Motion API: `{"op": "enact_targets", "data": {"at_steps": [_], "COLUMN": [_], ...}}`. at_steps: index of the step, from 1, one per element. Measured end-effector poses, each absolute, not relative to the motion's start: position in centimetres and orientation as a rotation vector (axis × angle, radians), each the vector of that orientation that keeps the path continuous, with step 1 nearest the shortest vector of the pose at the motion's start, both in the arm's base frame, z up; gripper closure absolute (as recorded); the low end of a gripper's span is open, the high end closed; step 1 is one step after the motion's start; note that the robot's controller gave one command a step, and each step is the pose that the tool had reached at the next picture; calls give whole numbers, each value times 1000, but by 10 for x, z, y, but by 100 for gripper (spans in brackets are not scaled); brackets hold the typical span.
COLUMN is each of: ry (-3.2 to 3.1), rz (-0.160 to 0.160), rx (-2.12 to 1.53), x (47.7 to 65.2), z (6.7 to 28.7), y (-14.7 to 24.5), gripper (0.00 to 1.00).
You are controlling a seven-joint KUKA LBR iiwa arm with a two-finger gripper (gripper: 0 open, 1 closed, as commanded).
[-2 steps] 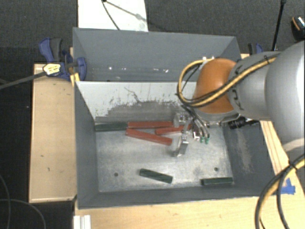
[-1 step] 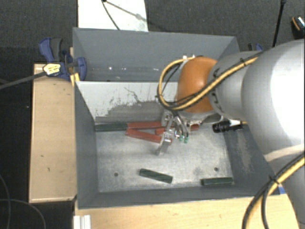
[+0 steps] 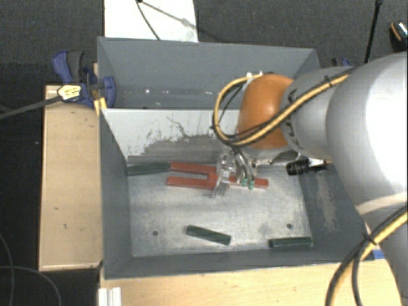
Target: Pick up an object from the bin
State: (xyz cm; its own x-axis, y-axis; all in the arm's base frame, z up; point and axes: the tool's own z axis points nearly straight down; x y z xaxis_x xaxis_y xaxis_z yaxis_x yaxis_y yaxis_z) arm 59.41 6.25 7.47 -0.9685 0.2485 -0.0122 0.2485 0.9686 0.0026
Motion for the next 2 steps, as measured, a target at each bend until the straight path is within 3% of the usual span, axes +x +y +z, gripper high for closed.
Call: {"op": "enact_targets", "data": {"at_steps": [1,2], "ry": [3113,3119], "rz": [4,4], "rx": [344,271], "x": [583,587], "z": [183,248], "y": [73,89], "gripper": [100,100]}}
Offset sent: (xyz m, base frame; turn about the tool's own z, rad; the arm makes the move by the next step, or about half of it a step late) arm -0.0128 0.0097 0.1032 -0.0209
